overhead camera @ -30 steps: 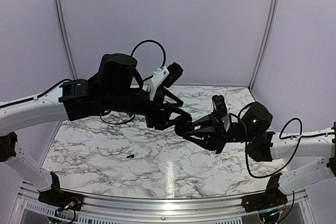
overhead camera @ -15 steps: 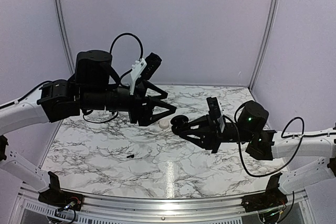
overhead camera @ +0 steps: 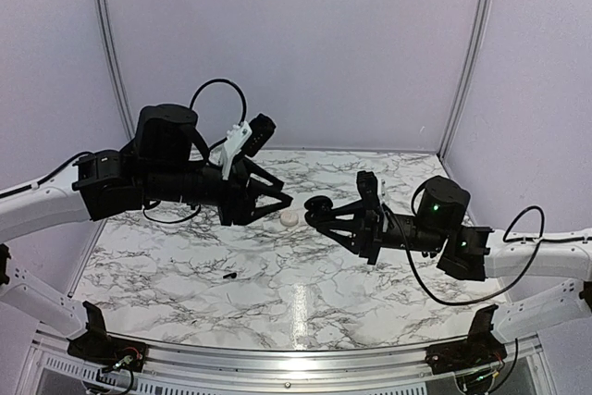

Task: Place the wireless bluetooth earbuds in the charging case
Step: Pick up the left earbud from the center of the board.

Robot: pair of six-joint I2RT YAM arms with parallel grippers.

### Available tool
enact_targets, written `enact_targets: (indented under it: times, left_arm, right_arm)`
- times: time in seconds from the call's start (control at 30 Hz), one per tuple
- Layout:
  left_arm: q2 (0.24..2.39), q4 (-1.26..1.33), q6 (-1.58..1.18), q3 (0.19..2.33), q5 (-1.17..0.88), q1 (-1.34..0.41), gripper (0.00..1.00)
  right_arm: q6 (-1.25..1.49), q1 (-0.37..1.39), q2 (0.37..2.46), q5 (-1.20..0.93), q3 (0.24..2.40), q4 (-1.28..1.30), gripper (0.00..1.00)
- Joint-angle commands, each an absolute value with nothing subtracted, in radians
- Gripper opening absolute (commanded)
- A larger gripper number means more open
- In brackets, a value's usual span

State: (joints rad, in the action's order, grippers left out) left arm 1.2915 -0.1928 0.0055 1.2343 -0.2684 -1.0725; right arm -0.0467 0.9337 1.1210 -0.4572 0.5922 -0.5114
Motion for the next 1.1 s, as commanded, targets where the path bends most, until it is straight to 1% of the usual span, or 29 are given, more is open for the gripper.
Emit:
enact_targets:
  times: [0.0, 0.1, 0.17, 0.33, 0.47, 0.7, 0.8, 1.07]
  left_arm:
    - [1.333, -0.239, -0.179, 1.187, -0.213, -0.92, 0.47]
    - [1.384, -0.357, -0.254, 1.164, -0.2, -0.842, 0.47]
    - [1.404, -0.442, -0.251, 1.147, -0.172, -0.823, 0.47]
    - [1.499, -0.705, -0.122, 1.149, -0.124, -0.799, 0.5]
    - [1.623, -0.907, -0.016, 1.24, -0.011, -0.804, 0.46]
    - [1.765, -1.003, 0.124, 1.357, 0.011, -0.827, 0.45]
    - [1.819, -1.013, 0.146, 1.382, -0.032, -0.845, 0.45]
    - [1.947, -1.035, 0.179, 1.447, -0.007, -0.876, 0.51]
  right_arm:
    - [-0.044, 0.933, 1.082, -0.338, 0.605, -0.475, 0.0]
    - [-0.029, 0.92, 1.071, -0.332, 0.594, -0.448, 0.0]
    - [-0.011, 0.904, 1.061, -0.355, 0.581, -0.442, 0.0]
    - [0.019, 0.857, 1.043, -0.421, 0.563, -0.424, 0.0]
    - [0.029, 0.853, 1.042, -0.432, 0.56, -0.41, 0.0]
    - [0.038, 0.853, 1.038, -0.439, 0.554, -0.407, 0.0]
    - [0.037, 0.852, 1.043, -0.437, 0.555, -0.404, 0.0]
    - [0.033, 0.852, 1.048, -0.442, 0.556, -0.406, 0.0]
